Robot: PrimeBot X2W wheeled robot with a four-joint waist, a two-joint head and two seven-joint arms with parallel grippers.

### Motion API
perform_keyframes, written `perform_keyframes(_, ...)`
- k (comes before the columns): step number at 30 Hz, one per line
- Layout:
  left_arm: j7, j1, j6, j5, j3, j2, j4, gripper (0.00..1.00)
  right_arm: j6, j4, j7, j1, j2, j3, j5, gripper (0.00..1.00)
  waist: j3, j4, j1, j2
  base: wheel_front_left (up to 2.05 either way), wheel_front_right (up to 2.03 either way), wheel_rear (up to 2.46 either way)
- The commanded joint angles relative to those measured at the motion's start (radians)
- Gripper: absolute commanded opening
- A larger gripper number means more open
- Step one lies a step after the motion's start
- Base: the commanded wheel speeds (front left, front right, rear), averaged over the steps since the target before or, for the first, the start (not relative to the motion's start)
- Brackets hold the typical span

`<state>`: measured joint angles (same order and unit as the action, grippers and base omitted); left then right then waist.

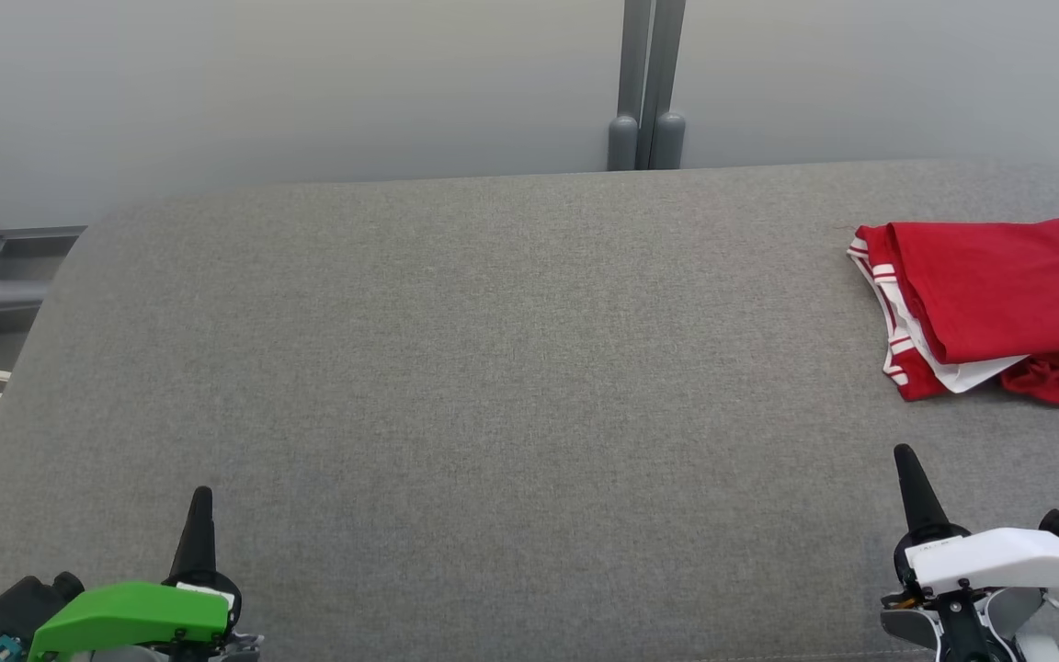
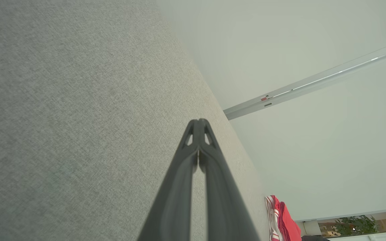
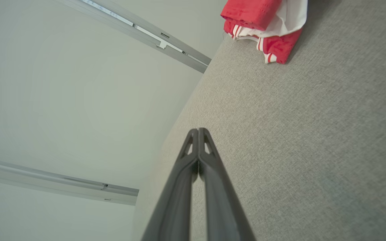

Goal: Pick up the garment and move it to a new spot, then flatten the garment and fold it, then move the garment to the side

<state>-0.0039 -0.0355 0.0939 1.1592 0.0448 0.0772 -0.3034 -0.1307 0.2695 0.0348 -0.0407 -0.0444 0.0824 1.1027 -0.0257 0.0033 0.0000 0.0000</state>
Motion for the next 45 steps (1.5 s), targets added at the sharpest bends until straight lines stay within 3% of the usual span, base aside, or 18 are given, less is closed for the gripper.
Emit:
perform_keyframes(1, 0.006, -0.031, 0.008, 0.027, 0.007, 0.0, 0.011, 0.0, 0.0, -0.015, -0.007, -0.019, -0.006, 0.004, 0.026, 0.0, 0.0, 0.0, 0.0, 0.0, 0.0, 0.0, 0.0)
perform_keyframes(45, 0.109, -0.087, 0.032, 0.351, 0.047, -0.02, 0.033, 0.0, 0.0, -0.062, -0.101, -0.026, -0.007, 0.035, 0.399, 0.0, 0.018, -0.002, 0.0, 0.0, 0.0, 0.0, 0.0)
